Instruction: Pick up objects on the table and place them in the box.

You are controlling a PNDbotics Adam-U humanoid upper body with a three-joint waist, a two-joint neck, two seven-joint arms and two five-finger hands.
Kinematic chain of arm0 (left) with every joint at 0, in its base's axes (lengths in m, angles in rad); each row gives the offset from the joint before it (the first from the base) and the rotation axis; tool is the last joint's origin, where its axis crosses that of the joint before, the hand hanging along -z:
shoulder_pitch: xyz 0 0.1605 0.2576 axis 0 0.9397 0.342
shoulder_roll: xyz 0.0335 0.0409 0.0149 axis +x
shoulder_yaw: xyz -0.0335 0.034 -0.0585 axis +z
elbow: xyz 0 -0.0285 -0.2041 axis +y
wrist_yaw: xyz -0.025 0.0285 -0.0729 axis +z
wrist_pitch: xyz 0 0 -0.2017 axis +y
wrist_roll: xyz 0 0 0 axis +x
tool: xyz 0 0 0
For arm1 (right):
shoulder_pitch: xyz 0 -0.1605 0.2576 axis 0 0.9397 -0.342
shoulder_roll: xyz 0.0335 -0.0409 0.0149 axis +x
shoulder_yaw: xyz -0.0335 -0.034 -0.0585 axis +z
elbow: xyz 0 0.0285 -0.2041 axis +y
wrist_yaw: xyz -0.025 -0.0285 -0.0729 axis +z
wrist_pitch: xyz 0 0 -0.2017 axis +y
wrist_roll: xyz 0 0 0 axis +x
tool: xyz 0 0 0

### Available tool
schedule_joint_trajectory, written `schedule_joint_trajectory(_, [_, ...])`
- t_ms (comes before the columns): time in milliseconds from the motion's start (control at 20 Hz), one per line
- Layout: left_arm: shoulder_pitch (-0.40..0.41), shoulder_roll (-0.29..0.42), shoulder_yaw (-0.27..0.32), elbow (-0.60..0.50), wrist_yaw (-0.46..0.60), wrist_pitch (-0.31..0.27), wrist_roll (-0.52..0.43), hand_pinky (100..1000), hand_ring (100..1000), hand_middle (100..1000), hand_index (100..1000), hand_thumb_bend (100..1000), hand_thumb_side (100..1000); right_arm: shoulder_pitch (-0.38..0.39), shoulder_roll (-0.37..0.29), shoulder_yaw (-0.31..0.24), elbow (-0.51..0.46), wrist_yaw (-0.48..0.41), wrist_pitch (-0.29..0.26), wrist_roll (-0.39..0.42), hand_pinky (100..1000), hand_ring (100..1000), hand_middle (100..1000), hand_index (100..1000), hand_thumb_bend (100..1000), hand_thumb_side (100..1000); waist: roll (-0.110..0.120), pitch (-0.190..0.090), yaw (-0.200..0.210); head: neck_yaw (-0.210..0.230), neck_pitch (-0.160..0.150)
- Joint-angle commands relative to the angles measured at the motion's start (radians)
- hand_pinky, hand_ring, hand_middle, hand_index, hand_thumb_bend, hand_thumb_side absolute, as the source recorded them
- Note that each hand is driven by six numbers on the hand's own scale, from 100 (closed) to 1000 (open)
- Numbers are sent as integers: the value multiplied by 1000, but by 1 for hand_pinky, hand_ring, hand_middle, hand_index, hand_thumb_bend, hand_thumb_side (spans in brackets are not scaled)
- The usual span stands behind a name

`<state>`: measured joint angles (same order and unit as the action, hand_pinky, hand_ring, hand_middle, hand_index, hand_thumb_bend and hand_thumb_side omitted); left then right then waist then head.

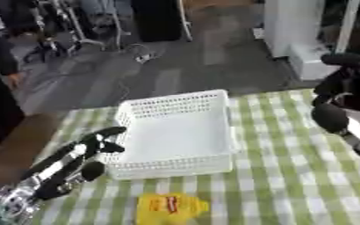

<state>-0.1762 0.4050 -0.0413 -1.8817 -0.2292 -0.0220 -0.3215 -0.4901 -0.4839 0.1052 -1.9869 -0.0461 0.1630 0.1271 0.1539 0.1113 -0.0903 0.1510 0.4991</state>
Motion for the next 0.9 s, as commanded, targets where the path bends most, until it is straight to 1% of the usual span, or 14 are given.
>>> schedule_joint_trajectory(50, [-4,26,3,-12,-5,-3,-3,867,823,969,1000,672,972,-13,-13,-2,-13,-1,-2,2,346,519,533,832,844,578,-5,-15,0,11,-13])
schedule_joint_trajectory(500, [-3,29,-3,-15,-12,-5,-7,873,824,969,1000,674,969,-13,-13,-2,-13,-2,-2,3,347,520,534,832,841,579,-5,-14,0,13,-11])
schedule_joint_trajectory(700, [3,32,-24,-12,-25,-16,-20,872,819,962,1000,683,959,-14,-13,-2,-13,-3,-1,5,348,520,534,833,840,579,-4,-14,-2,15,-1])
schedule_joint_trajectory(900, [14,38,-50,-6,-39,-44,10,859,803,942,1000,695,952,-16,-13,-4,-13,-3,0,3,348,520,534,833,838,580,-2,-12,-5,15,6])
